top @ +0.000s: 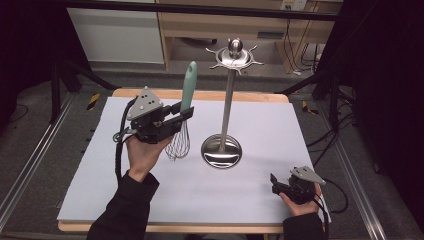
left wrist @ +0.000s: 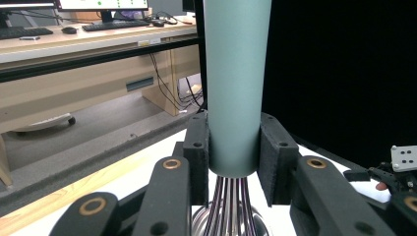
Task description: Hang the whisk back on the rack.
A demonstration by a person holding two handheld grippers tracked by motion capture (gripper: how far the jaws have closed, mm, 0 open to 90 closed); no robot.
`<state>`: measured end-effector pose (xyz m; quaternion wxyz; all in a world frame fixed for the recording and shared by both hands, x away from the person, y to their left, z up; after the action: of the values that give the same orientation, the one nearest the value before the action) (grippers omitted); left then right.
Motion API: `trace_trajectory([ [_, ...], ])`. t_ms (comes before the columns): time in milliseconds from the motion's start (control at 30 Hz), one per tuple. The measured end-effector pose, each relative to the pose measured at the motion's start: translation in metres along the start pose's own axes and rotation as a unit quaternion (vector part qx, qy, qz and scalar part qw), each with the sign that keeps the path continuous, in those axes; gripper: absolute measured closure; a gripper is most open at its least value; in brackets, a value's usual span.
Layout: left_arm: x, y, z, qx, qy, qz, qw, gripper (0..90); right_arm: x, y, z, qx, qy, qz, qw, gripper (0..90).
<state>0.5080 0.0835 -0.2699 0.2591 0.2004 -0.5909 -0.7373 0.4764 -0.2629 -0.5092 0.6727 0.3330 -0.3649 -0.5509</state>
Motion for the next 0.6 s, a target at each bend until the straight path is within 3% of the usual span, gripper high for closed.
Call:
trace_trajectory([
  [600,0.004,0.005,-0.017,-0.010,-0.002,-0.005,0.9999,68.6,0.000,0.000,-0.001,0.000,0.002,-0.001,1.0000,13.7],
])
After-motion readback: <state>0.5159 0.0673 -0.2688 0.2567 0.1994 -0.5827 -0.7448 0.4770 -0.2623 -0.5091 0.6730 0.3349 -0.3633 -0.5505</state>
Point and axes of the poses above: each handheld gripper's, and its own axes: z roughly backward along the jaws, y roughly out of its top, x roughly to its right, the point moved 7 cm from there along -z, roughly forward along the jaws, and after that the axes turned 7 degrees about -y, right-handed, at the moved point
